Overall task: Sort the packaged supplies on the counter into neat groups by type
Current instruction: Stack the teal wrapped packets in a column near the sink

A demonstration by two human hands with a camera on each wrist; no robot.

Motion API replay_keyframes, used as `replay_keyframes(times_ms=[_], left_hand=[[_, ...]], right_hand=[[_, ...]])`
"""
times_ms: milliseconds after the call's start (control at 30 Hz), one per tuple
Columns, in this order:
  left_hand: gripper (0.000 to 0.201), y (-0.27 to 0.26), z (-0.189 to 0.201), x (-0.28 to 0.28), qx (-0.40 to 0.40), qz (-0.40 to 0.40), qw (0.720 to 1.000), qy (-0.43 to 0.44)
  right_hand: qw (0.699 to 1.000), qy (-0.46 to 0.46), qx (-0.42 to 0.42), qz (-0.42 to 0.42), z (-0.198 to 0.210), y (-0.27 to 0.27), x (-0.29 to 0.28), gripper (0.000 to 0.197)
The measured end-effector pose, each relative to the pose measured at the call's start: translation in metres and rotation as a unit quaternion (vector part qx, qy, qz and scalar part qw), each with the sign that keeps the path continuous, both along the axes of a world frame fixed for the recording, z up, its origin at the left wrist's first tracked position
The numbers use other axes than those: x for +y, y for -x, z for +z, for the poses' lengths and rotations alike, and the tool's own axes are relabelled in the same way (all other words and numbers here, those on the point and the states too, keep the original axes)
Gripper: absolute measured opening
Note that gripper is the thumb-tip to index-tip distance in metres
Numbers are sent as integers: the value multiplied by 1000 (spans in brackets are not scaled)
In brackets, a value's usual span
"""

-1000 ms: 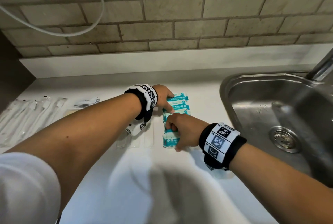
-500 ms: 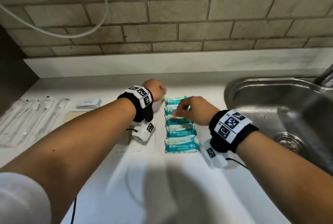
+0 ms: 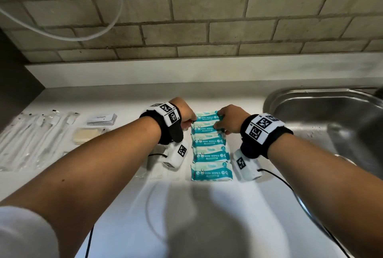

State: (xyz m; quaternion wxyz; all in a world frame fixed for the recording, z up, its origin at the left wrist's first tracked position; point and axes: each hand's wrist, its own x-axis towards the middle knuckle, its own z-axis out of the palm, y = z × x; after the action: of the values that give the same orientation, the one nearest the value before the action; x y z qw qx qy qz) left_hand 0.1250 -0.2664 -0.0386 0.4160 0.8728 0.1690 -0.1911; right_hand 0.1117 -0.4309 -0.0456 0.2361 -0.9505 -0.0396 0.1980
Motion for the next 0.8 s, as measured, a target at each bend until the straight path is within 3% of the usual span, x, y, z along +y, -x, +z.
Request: replay_keyframes(times_ms=[800], left_hand=[[15, 7, 2, -2, -20, 8, 1000, 7]], right_hand=[[999, 20, -22, 14, 7, 10, 1, 43]])
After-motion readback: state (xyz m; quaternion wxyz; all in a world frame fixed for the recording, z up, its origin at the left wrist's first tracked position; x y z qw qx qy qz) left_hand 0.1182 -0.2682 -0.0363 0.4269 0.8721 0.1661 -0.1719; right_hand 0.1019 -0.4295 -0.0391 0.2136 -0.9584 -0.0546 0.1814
